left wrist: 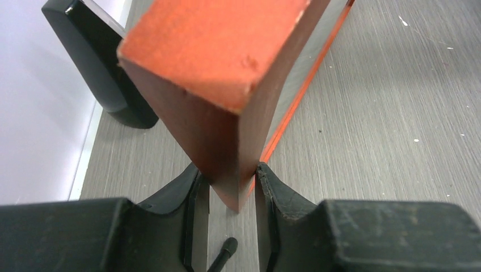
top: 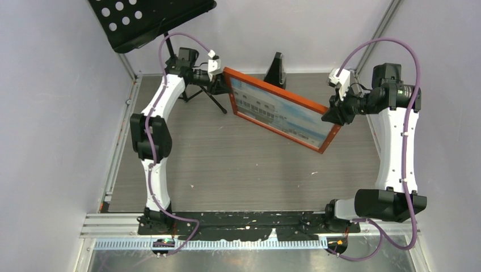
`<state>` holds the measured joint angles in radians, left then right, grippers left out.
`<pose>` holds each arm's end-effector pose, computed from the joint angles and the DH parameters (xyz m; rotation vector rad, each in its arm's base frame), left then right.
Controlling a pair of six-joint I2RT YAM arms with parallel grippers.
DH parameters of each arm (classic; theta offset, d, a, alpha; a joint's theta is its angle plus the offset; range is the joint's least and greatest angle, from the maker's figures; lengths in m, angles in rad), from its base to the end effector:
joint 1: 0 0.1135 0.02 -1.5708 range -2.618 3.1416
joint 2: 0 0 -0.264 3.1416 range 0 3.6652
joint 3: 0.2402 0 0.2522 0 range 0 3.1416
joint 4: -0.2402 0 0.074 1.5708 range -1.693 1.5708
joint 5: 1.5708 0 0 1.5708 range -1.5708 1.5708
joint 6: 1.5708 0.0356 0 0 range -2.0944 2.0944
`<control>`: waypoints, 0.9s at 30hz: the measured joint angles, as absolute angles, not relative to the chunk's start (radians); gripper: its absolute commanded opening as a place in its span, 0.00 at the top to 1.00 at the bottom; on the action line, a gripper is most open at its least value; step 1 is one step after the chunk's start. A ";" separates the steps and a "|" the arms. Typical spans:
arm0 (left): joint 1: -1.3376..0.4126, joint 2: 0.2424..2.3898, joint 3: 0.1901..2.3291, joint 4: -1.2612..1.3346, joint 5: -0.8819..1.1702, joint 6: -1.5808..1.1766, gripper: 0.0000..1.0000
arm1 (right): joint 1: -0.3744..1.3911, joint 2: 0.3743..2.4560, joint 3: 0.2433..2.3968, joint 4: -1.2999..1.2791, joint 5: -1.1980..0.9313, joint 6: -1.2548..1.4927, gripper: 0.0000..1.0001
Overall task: Put the photo into the frame
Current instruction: Turn over the photo frame at the center of the board.
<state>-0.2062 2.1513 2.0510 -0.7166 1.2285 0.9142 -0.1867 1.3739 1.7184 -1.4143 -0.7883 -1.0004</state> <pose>0.4565 -0.1297 0.3068 1.4311 1.3023 -0.9772 0.2270 -0.0172 0.4247 -1.1177 1.9849 0.4568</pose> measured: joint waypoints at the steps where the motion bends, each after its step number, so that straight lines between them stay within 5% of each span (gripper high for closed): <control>1: -0.205 2.144 2.042 -0.717 1.224 0.916 0.91 | -0.185 1.374 1.718 -1.414 -0.788 -1.001 0.95; 3: -0.205 2.130 2.024 -0.717 1.216 0.917 1.00 | -0.184 1.373 1.718 -1.415 -0.787 -1.005 0.94; 11: -0.204 2.023 1.888 -0.701 1.159 0.909 1.00 | -0.183 1.372 1.723 -1.439 -0.786 -1.026 0.95; 27: -0.218 1.536 1.280 -0.392 0.978 0.606 1.00 | -0.175 1.285 1.719 -1.571 -0.794 -1.055 0.94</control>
<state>-0.2184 1.5360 1.2797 -0.3916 0.9783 0.6060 -0.1753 1.2846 1.7187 -1.5715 -0.7937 -1.0550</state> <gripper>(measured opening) 0.276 0.361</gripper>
